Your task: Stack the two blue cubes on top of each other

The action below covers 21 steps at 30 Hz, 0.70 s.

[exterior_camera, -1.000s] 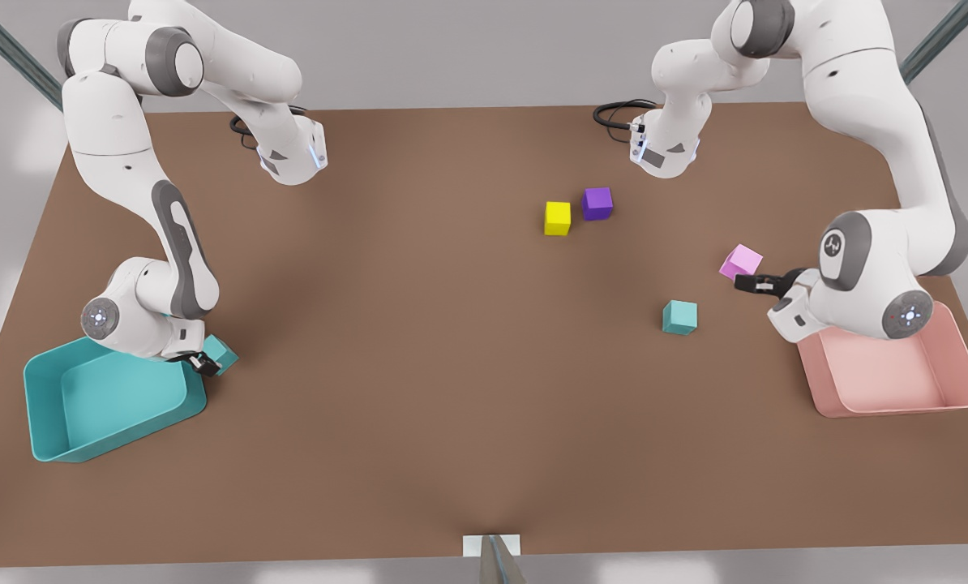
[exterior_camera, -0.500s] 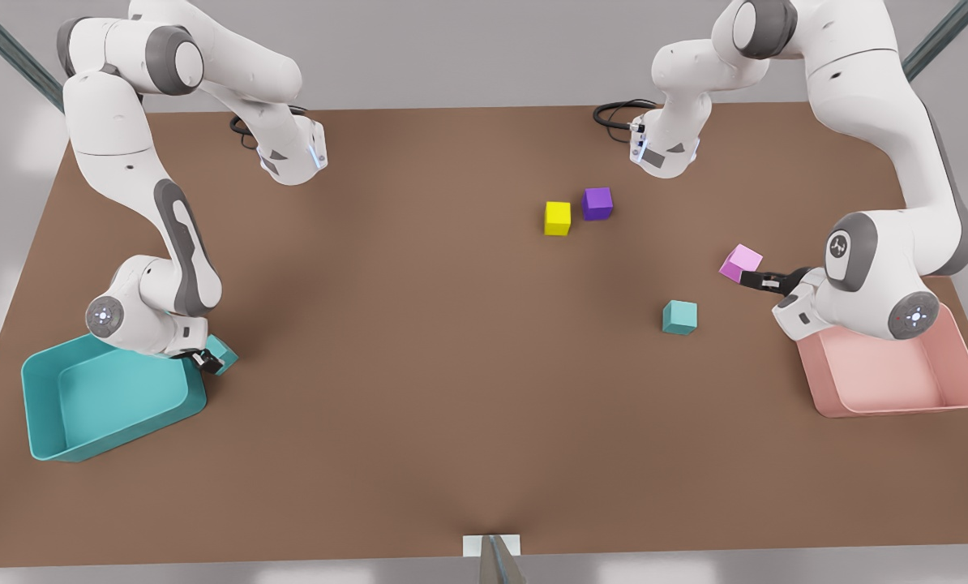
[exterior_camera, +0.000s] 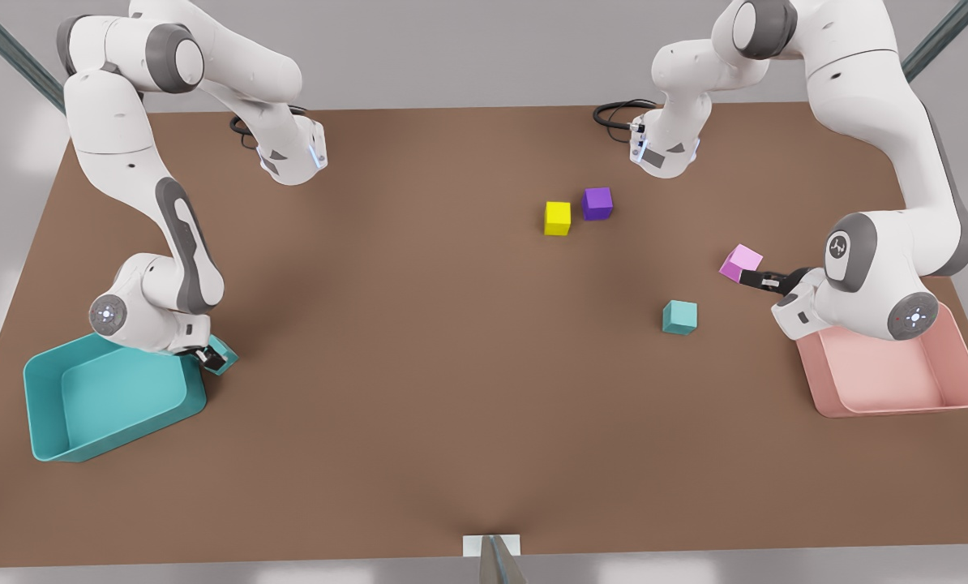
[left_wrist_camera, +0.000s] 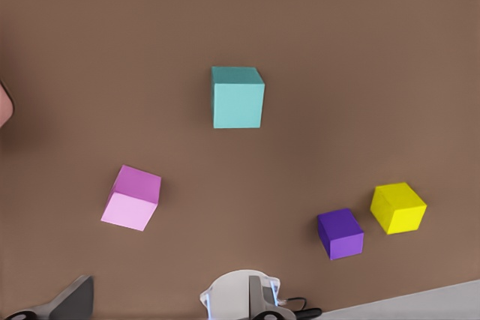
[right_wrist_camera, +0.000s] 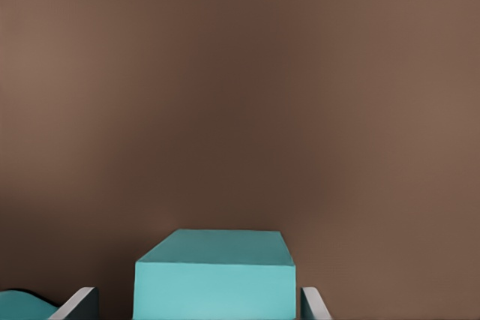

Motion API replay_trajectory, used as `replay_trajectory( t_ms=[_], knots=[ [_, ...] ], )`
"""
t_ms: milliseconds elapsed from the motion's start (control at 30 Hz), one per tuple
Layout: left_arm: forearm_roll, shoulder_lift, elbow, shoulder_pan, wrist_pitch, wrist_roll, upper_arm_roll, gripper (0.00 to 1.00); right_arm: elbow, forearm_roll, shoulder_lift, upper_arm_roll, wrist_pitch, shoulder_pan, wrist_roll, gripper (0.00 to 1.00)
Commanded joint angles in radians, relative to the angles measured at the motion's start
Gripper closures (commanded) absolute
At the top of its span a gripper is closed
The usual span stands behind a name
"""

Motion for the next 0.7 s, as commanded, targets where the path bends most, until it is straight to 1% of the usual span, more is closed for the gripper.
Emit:
replay_trajectory(
  t_ms=[0,233,267,300,367,400,433,467,500,567,633,667],
  knots=[
    [0.0,0.006,-0.001,0.002,0.0,0.025,0.0,0.0,-0.004,-0.002,0.002,0.0,0.013,-0.001,0.013,0.0],
    [-0.001,0.006,-0.002,0.009,-0.016,0.025,0.0,0.0,-0.009,-0.001,0.033,0.0,0.065,-0.001,0.017,0.0],
    [0.003,-0.008,0.005,0.011,-0.042,0.025,0.004,0.0,-0.009,-0.001,0.037,0.0,0.07,-0.001,0.017,0.01],
    [-0.01,-0.002,-0.004,0.074,-0.062,0.033,0.005,0.0,-0.009,-0.001,0.043,0.0,0.071,-0.001,0.017,0.01],
    [-0.006,-0.008,0.016,0.077,-0.072,0.087,0.0,0.0,-0.007,-0.002,0.05,0.0,0.083,-0.002,0.017,0.03],
    [-0.006,-0.013,0.036,0.074,-0.075,0.084,-0.017,0.0,-0.007,-0.002,0.056,0.0,0.088,-0.002,0.017,0.12],
    [-0.044,-0.048,0.037,0.078,-0.149,0.082,-0.049,0.0,-0.007,-0.002,0.057,0.0,0.091,-0.002,0.017,0.21],
    [-0.063,-0.052,0.037,0.083,-0.187,0.074,-0.058,0.0,-0.007,-0.002,0.057,0.0,0.094,-0.001,0.017,0.39],
    [-0.063,-0.069,0.039,0.114,-0.172,0.077,-0.058,0.0,-0.007,-0.001,0.057,0.0,0.096,0.001,0.017,0.45],
    [-0.015,-0.066,0.065,0.123,-0.137,0.074,-0.055,0.0,-0.004,-0.002,0.051,0.002,0.076,0.002,0.045,0.45],
    [-0.015,-0.071,0.085,0.112,-0.137,0.048,-0.061,0.0,0.002,-0.002,0.042,0.009,0.04,0.004,0.056,0.45],
    [-0.013,-0.069,0.083,0.107,-0.118,0.048,-0.089,0.0,0.003,-0.002,0.031,0.011,0.017,0.011,0.082,0.45]
  ],
)
